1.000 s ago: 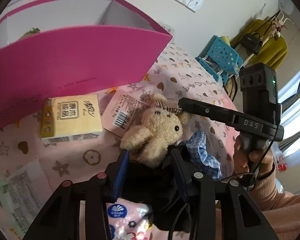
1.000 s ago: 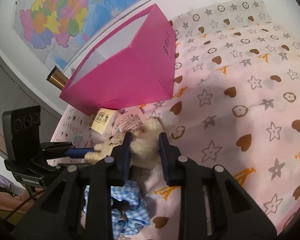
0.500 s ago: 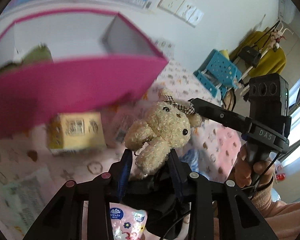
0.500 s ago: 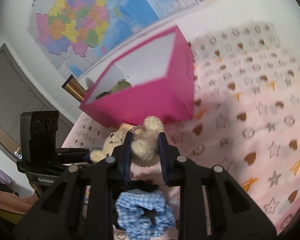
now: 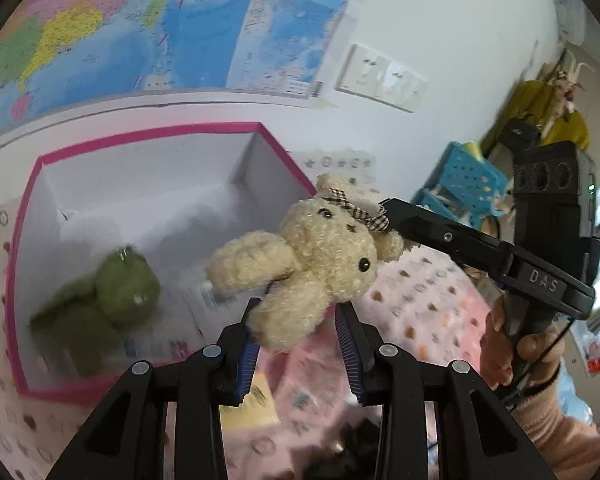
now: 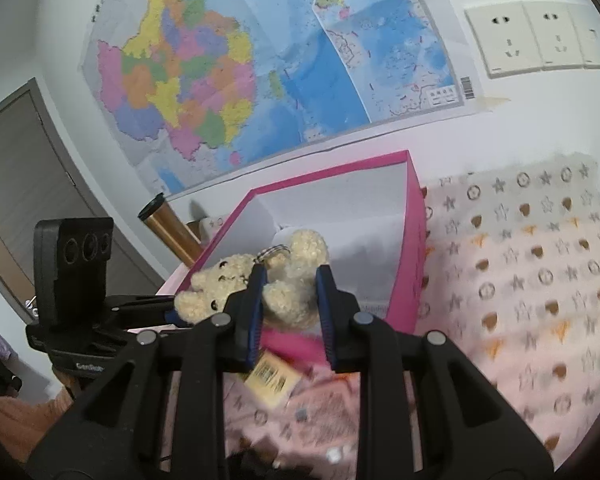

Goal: Organize soft objects
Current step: 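Carry the teddy bear into the pink box and open both tools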

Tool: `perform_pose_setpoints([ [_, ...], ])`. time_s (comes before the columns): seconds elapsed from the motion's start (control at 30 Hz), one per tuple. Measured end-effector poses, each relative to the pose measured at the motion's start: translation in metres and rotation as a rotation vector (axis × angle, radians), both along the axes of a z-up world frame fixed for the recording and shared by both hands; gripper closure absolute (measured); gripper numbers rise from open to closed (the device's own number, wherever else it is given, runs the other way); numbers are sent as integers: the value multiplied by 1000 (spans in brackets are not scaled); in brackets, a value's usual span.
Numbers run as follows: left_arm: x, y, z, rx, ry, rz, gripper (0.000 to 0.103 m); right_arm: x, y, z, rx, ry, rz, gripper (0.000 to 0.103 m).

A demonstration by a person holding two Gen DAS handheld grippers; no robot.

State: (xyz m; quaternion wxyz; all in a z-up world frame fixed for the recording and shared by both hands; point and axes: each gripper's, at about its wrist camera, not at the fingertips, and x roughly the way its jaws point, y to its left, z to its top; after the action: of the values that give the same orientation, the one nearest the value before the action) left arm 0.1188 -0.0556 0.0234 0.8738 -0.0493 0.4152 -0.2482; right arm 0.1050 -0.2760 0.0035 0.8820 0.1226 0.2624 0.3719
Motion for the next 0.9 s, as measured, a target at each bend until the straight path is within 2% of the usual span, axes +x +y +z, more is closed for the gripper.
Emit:
perform_pose_setpoints([
  [0.37, 77, -13, -34, 120, 110, 67, 67, 77, 33, -19, -163, 54, -78, 75],
  [0.5, 86, -15, -38, 160, 113, 131, 64, 87, 42, -24, -281, 7, -169, 68],
  [0.57, 80, -14, -36, 157, 96, 144, 64, 83, 39, -24, -271, -2, -165, 67],
  [0.67, 58, -12, -28, 171, 28, 148, 61, 62, 33, -20, -247, -24, -140, 65],
  [0.8, 30, -3, -19, 148, -30, 121, 60, 34, 21, -12, -165, 2, -34, 64],
  [0.9, 2, 9, -11, 115, -66, 98, 56, 14, 16, -7, -140, 10, 26, 58],
])
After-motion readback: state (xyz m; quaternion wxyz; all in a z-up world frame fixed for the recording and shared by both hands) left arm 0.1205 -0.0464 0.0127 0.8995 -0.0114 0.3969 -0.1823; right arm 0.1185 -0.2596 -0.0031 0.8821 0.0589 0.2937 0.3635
